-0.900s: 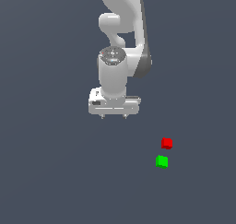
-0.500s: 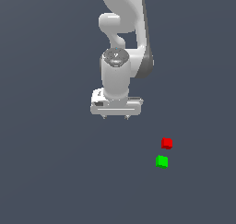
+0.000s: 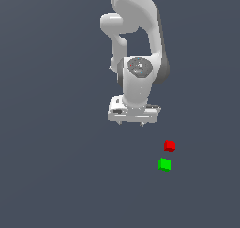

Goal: Stack the red cube on top of the green cube.

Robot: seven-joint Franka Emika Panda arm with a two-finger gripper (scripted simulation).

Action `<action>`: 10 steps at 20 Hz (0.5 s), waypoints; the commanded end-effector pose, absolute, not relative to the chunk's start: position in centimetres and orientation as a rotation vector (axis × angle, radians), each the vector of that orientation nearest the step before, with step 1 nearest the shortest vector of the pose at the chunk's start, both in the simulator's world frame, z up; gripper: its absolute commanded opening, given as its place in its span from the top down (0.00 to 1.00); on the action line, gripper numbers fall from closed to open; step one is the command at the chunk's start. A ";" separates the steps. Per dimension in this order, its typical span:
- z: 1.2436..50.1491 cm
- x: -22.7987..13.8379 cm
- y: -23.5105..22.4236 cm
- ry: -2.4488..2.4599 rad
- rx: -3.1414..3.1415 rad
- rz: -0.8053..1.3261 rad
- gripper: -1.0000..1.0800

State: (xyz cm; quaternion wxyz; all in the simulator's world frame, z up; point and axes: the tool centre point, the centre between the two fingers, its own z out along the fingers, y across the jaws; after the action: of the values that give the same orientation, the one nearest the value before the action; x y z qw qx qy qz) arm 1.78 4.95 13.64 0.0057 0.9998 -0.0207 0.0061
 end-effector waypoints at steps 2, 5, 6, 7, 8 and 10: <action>12.5 2.4 8.1 -0.098 3.131 0.016 0.04; 11.6 3.0 11.0 -0.130 3.131 0.013 0.04; 11.2 3.3 12.0 -0.140 3.131 0.012 0.04; 10.9 3.5 12.9 -0.151 3.131 0.011 0.04; 10.6 3.8 13.9 -0.161 3.131 0.010 0.04; 9.9 4.4 15.8 -0.183 3.131 0.008 0.04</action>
State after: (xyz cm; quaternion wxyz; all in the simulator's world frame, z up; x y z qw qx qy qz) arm 3.97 14.32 10.43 0.0029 0.9986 -0.0525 0.0030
